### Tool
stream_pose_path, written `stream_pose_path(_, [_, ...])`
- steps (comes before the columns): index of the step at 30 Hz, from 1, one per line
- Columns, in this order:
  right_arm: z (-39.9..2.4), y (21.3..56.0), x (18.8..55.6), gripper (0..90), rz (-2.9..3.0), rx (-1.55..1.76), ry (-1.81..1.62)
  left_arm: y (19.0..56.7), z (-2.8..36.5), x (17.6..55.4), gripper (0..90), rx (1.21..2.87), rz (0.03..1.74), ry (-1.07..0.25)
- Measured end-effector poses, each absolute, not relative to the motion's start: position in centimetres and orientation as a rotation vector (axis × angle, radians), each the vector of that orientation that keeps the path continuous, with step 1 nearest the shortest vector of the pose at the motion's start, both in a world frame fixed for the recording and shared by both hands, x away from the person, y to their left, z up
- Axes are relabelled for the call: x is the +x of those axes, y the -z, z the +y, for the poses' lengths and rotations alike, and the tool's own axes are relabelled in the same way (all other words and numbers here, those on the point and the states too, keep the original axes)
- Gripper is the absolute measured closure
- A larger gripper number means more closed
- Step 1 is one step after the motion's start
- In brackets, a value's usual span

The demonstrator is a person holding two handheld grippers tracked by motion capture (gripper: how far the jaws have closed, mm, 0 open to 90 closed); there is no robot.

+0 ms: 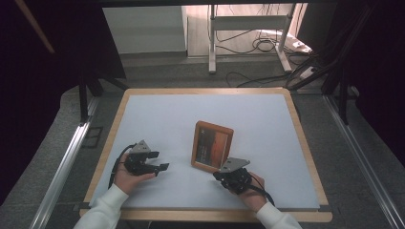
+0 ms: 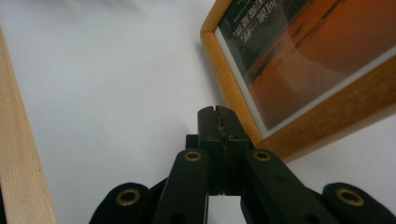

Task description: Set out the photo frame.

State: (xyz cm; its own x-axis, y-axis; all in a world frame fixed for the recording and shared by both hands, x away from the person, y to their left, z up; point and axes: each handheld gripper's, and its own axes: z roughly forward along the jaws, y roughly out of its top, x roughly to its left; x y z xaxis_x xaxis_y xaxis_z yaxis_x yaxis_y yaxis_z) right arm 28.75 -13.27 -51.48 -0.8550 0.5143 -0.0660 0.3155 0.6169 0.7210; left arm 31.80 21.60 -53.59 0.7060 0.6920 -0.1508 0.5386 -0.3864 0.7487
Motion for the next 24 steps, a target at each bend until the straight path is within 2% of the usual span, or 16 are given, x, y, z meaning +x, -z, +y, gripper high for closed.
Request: stream_pose_path(24, [-14.2, 52.4, 30.0, 90.0, 2.58, 0.715, -1.016, 53.6, 21.6, 31.8, 29.9, 2.085, 0.943, -0.237])
